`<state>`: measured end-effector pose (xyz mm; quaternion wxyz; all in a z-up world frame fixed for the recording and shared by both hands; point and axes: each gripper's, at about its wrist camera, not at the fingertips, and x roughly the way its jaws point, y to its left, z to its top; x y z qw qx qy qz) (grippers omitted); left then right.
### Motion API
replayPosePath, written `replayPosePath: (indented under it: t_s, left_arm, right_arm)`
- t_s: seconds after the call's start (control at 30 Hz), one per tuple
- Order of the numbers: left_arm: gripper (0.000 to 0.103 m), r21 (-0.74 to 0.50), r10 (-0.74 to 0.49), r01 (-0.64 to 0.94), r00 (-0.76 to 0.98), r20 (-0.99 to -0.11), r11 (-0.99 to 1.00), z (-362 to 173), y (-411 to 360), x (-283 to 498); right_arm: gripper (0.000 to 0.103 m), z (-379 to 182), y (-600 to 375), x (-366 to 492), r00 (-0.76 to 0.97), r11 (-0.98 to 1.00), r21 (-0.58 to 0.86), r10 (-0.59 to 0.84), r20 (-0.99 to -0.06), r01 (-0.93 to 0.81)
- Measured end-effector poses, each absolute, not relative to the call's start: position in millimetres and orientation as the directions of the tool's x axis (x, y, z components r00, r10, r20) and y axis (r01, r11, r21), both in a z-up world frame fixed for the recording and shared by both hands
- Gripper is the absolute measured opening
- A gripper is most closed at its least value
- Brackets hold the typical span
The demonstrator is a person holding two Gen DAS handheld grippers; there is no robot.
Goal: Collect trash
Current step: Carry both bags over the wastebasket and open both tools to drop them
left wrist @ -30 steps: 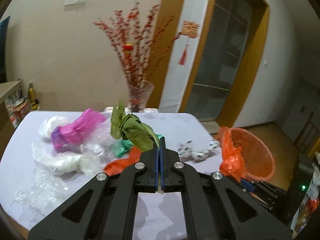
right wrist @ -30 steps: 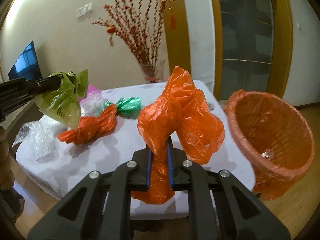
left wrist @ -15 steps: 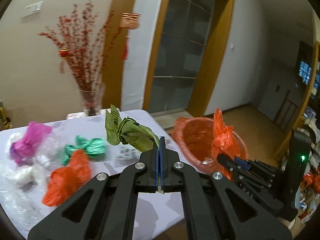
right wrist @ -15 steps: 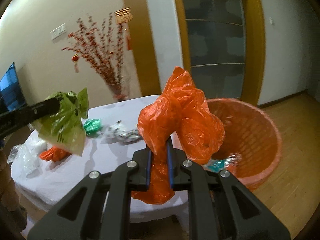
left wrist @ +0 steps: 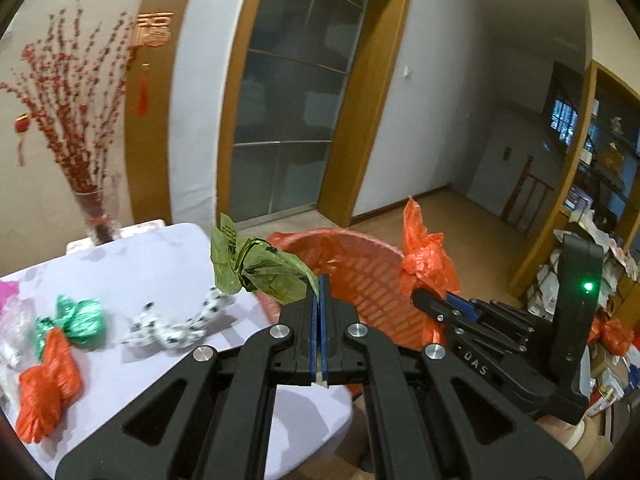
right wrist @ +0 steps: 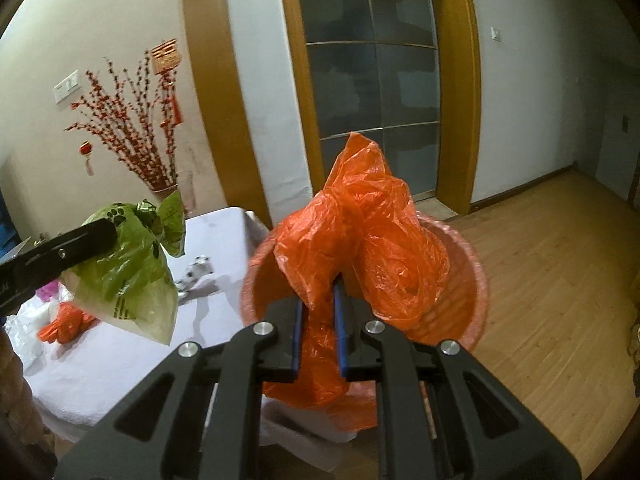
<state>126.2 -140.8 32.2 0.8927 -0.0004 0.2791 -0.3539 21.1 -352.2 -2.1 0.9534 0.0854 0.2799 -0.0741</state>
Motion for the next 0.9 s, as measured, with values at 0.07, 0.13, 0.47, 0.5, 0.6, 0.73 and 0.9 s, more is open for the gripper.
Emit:
replayPosePath:
  t_s: [0.07, 0.13, 0.47, 0.5, 0.6, 0.73, 0.9]
  left_arm:
    - [0.001, -0.198, -0.648, 0.651, 0.580, -0.494, 0.733, 31.9, -151.8, 129.4]
    - [0.001, -0.191, -0.658, 0.666, 0.571, -0.492, 0.721, 31.9, -161.6, 131.1]
    - [0.001, -0.173, -0.684, 0.715, 0.526, -0.506, 0.678, 22.9, -200.0, 140.6]
    - [0.001, -0.174, -0.684, 0.716, 0.522, -0.510, 0.676, 20.5, -202.7, 142.7]
    - [0.001, -0.181, -0.687, 0.721, 0.507, -0.520, 0.669, 12.6, -206.0, 148.7]
    - [0.001, -0.187, -0.689, 0.725, 0.491, -0.534, 0.662, 5.4, -207.6, 155.8]
    - [0.001, -0.188, -0.682, 0.727, 0.477, -0.555, 0.661, -2.9, -214.2, 161.1]
  right_arm:
    - [0.014, -2.4, -361.9, 23.4, 0.832, 0.971, 0.128, -0.101, -0.546, 0.202]
    - [0.014, -3.2, -368.3, 25.0, 0.831, 0.968, 0.138, -0.104, -0.547, 0.212]
    - [0.014, -9.4, -402.2, 40.5, 0.827, 0.956, 0.173, -0.104, -0.552, 0.235]
    - [0.014, -10.1, -404.6, 42.7, 0.827, 0.956, 0.172, -0.105, -0.553, 0.236]
    - [0.014, -11.4, -409.6, 47.9, 0.826, 0.954, 0.181, -0.100, -0.555, 0.237]
    - [0.014, -15.4, -416.2, 53.7, 0.823, 0.951, 0.190, -0.100, -0.559, 0.244]
    - [0.018, -19.6, -422.8, 60.3, 0.822, 0.951, 0.203, -0.082, -0.563, 0.234]
